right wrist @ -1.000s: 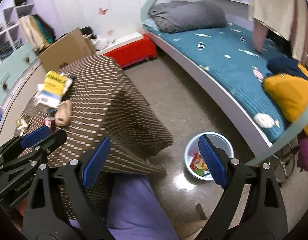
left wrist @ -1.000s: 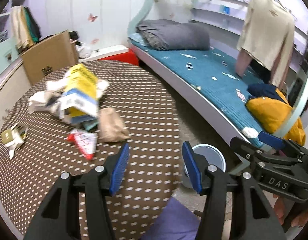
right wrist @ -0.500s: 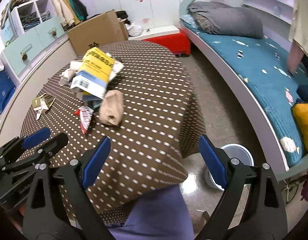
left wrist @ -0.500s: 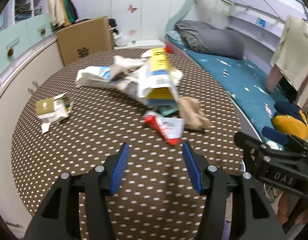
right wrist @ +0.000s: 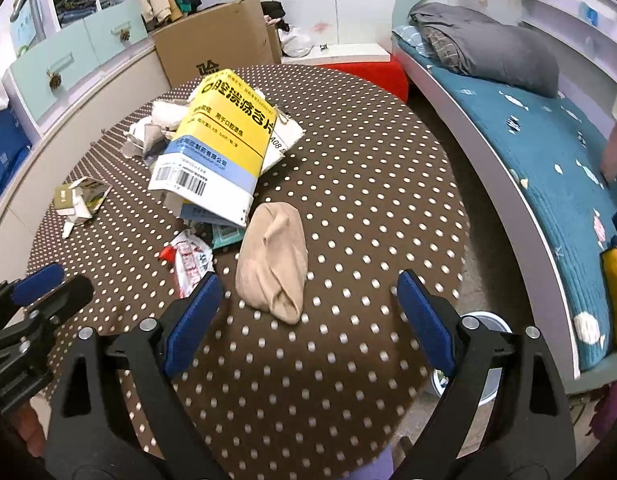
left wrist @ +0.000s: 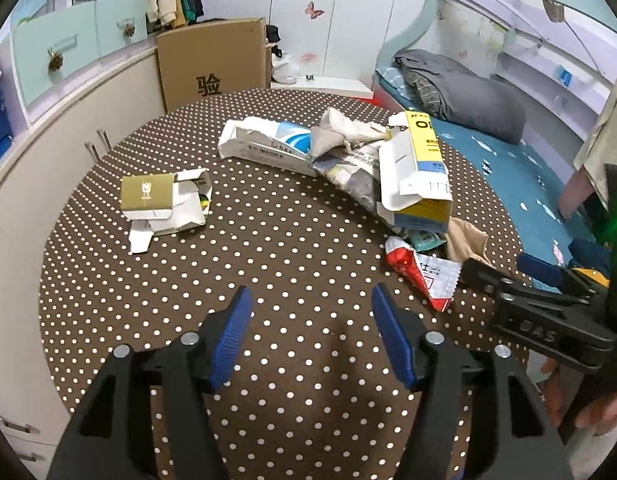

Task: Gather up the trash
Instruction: 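Move both tools back to the table toward the red packet and beige cloth, then grasp the red-white packet with left tool while right tool grasps beige cloth, then carry the red packet and beige cloth with both tools over the bucket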

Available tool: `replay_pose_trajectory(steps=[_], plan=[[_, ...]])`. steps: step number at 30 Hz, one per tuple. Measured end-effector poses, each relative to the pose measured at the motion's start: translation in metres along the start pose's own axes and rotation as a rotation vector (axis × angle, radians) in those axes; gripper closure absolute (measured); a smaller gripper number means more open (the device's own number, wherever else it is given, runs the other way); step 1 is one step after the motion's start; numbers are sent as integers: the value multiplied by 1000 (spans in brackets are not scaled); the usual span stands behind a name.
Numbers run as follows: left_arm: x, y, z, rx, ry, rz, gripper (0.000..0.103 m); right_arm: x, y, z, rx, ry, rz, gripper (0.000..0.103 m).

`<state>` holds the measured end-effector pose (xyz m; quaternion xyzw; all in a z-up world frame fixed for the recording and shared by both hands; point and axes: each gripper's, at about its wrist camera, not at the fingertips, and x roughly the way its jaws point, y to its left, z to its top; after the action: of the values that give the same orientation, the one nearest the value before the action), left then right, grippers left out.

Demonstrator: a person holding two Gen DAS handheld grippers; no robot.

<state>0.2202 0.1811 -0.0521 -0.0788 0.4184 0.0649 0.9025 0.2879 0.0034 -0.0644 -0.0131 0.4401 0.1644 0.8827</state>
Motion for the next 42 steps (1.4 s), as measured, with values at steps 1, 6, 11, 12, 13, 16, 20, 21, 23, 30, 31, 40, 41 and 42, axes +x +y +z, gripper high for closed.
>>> replay_pose_trajectory(steps=[1,6,11,12,13,16,20,21,23,30,31,40,41,42], plan=[[3,-1,1,-1,9,-18,41,3,0,1,-5,5,-1,29],[17,-18,6,18,38,-71,41,6,2,5,-24,5,9,70],[36,-42,13,51,60,-109,40,-5,-15,2,26,-2,27,70],[42,-46,14,51,71,-114,41,-8,-20,0,39,-5,26,70],[48,-48,15,49,84,-114,41,-10,-25,-1,50,-4,26,70],[58,-58,20,66,71,-55,53,-14,-36,-5,82,-4,28,71],[58,-62,22,74,79,-65,90,-20,-43,-8,99,-11,22,71],[56,-62,21,79,77,-63,91,-21,-44,-8,102,-14,20,71],[51,-63,19,88,69,-49,91,-24,-48,-9,110,-21,19,71],[28,-66,9,101,44,-56,91,-38,-58,-17,137,-42,29,71],[26,-69,8,106,41,-59,91,-39,-59,-18,138,-44,30,71],[13,-104,0,167,21,-85,91,-63,-79,-30,173,-94,21,74],[13,-110,-1,179,21,-94,91,-65,-82,-31,177,-100,17,74],[12,-115,-1,188,20,-100,91,-68,-85,-32,181,-104,14,74]])
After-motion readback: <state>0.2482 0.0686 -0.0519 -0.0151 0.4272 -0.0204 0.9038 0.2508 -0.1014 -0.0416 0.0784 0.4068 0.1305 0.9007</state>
